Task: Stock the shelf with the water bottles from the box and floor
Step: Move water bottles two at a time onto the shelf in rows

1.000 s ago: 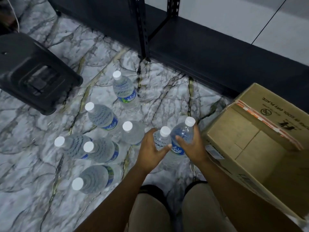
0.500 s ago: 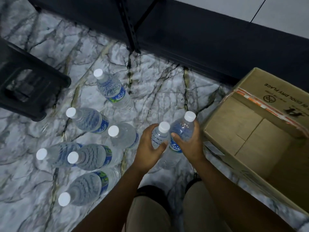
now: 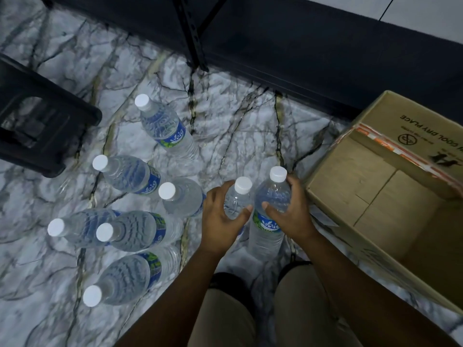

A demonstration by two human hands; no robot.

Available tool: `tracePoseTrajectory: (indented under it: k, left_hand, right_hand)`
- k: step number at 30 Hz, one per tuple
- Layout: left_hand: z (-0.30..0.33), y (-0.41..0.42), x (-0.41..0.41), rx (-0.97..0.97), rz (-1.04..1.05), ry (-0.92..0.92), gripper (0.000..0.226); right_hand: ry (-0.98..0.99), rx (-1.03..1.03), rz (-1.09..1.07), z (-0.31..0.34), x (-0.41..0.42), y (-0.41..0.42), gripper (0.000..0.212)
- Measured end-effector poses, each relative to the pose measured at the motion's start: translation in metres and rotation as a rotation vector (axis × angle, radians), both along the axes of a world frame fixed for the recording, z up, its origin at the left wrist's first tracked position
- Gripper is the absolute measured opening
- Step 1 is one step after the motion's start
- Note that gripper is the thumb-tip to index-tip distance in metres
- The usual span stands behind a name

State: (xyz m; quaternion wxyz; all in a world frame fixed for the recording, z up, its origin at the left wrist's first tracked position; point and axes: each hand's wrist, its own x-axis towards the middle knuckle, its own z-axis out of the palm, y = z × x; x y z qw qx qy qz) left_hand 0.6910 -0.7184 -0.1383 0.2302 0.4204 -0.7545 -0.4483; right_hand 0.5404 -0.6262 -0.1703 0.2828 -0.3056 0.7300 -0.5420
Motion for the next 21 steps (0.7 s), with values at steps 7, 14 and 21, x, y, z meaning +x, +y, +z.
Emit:
tracePoseTrajectory:
  k: [7, 14, 21]
  left_hand:
    - [-0.0083, 0.0026, -0.0013, -0.004, -0.117, -0.047, 0.069]
    - [-0.0047, 0.001, -0.0024, 0.07, -0.059, -0.007, 0.073]
    - [-0.0046, 0.0035, 0.0015, 0.004, -0.062, 0.021, 0.067]
  right_hand:
    - [0.01, -0.028, -0.009, 0.0008, 0.0018, -0.0002, 0.068]
    - [0.116, 0.021, -0.085, -0.0038, 0.0043, -0.0009, 0.085]
    - [0.038, 0.01, -0.005, -0.0032, 0.0028, 0.0033, 0.073]
